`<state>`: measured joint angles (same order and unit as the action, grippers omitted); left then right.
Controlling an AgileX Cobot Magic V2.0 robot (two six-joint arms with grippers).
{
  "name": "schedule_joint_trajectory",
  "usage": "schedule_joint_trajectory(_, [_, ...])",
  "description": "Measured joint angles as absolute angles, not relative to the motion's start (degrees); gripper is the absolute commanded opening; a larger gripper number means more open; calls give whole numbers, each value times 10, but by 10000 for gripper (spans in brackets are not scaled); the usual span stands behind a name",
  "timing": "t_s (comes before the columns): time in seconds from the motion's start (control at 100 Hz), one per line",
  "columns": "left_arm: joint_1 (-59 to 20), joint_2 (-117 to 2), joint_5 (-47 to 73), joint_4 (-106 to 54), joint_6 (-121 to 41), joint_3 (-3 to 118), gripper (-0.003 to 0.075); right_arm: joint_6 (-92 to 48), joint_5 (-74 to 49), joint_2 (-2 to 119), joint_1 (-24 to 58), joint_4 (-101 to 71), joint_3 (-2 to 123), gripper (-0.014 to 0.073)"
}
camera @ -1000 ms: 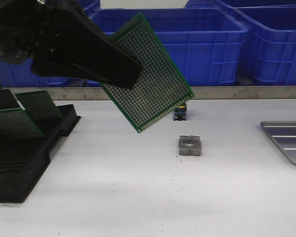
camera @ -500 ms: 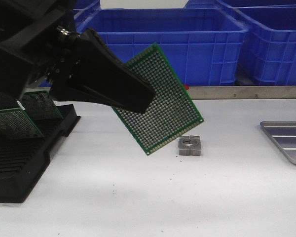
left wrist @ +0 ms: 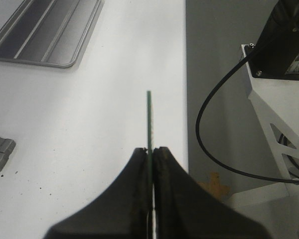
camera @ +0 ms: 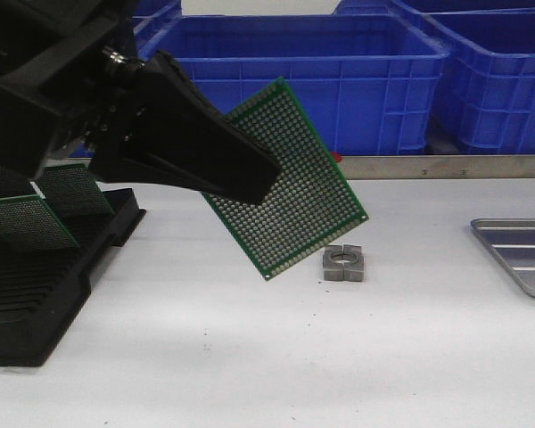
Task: Place circuit board on tray
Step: 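Bring the right gripper to the held board and grasp its edge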
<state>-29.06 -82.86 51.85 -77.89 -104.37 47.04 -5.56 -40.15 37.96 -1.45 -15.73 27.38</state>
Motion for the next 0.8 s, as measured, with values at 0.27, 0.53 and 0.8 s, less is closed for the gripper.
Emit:
schedule_joint_trajectory(0.27, [-291,-829,518,-779,-1044,470,-17,-447,-373,477,94,-455,274,359])
schedule_joint_trajectory(0.53, [-291,-829,518,-779,-1044,470,-17,-831,-358,572,194,-683,275,451])
schedule_joint_trajectory(0.8, [-291,-829,518,-779,-1044,470,-17,-997,-372,687,245,-840,301,451])
